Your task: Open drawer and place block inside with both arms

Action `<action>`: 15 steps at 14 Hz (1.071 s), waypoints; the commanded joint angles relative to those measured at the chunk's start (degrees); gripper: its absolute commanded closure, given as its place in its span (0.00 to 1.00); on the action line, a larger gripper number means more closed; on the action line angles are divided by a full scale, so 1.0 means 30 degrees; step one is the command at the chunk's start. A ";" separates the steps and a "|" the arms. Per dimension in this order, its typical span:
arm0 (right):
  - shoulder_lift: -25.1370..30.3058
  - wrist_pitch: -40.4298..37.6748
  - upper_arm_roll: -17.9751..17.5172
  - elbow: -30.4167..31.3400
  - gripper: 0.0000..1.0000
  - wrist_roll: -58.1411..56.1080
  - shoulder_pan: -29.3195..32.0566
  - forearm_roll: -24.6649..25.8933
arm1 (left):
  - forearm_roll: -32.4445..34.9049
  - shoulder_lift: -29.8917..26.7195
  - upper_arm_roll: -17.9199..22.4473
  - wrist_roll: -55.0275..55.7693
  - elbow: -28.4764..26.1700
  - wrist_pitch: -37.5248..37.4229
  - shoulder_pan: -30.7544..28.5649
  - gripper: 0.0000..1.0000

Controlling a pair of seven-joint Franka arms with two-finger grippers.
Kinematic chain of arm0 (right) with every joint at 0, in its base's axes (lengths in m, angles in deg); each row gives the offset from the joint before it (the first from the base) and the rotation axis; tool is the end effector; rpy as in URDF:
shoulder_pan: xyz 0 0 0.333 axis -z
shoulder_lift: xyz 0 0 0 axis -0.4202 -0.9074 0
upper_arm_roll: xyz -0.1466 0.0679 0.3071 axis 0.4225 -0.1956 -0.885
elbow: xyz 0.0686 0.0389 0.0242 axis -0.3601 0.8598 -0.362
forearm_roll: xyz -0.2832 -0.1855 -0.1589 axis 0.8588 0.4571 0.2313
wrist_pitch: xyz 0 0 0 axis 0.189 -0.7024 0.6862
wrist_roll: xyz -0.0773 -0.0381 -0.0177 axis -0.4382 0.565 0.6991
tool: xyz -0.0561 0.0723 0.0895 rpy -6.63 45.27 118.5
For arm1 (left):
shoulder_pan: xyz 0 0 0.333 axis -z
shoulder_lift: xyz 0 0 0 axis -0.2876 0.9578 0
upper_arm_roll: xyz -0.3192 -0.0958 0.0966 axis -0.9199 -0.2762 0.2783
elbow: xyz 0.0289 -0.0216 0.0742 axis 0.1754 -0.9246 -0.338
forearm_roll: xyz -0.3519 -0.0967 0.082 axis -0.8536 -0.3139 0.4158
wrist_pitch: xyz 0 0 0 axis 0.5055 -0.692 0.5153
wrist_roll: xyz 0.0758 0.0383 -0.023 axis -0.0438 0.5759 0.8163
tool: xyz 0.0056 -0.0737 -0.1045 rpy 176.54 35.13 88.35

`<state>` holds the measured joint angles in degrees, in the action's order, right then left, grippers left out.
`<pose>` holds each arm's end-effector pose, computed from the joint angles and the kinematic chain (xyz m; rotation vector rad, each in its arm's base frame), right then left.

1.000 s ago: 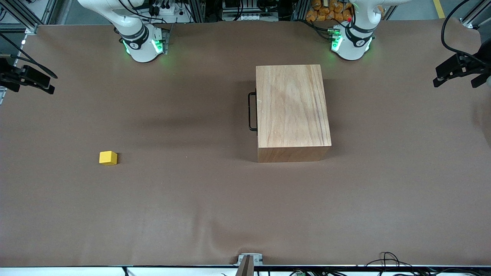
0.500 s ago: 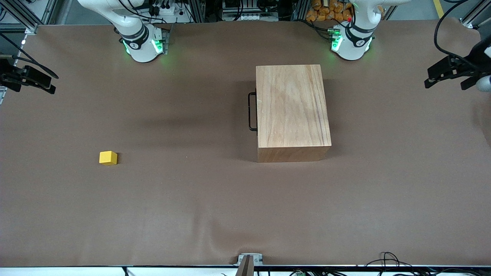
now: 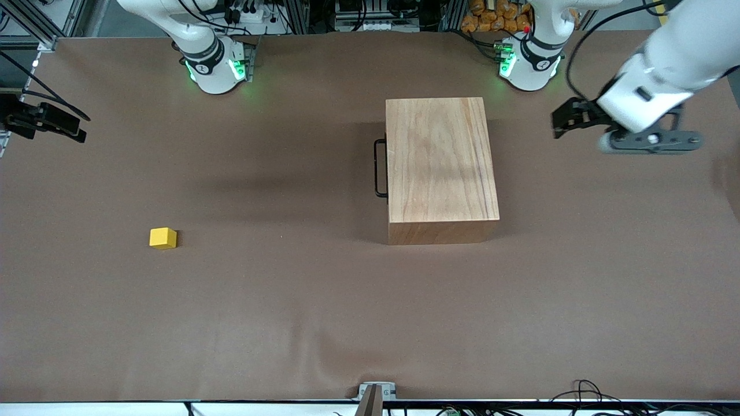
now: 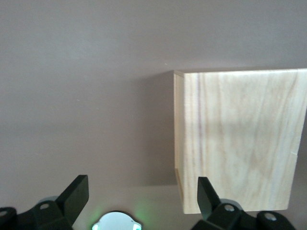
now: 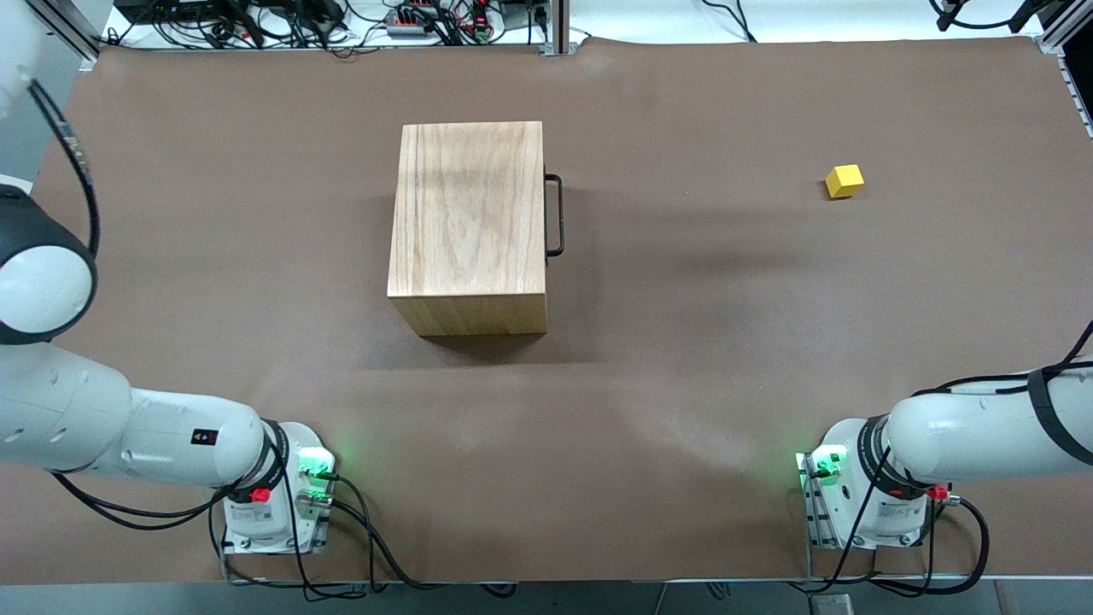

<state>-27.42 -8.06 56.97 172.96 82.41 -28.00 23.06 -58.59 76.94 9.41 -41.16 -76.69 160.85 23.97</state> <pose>0.5104 -0.0252 0.6468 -3.1321 0.1367 0.1954 0.5082 -0.1717 0.6285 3.1229 -0.0424 -0.1950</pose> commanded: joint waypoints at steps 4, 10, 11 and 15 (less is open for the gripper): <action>0.1061 0.0412 -0.0103 0.1209 0.00 -0.0034 0.0231 -0.0249 | -0.0039 0.2654 -0.0076 0.5105 0.2140 0.0008 0.3345 0.00; 0.1032 0.2373 -0.0191 0.2203 0.00 -0.0005 0.0055 -0.0278 | 0.1012 0.5234 -0.0017 1.1667 0.2699 0.1736 0.7595 0.00; 0.1003 0.2695 -0.0191 0.2350 0.00 -0.0005 0.0055 -0.0278 | 0.1161 0.5528 0.0012 1.2489 0.2757 0.2144 0.8297 0.00; 0.1002 0.3460 -0.0191 0.3082 0.00 -0.0005 0.0055 -0.0278 | 0.1948 0.7693 0.0188 1.6500 0.4161 0.3522 1.1257 0.00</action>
<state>-26.29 1.31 56.60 179.61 82.41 -28.00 23.05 -55.74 95.84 9.18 2.51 -68.89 170.82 53.48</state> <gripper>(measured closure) 0.000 0.000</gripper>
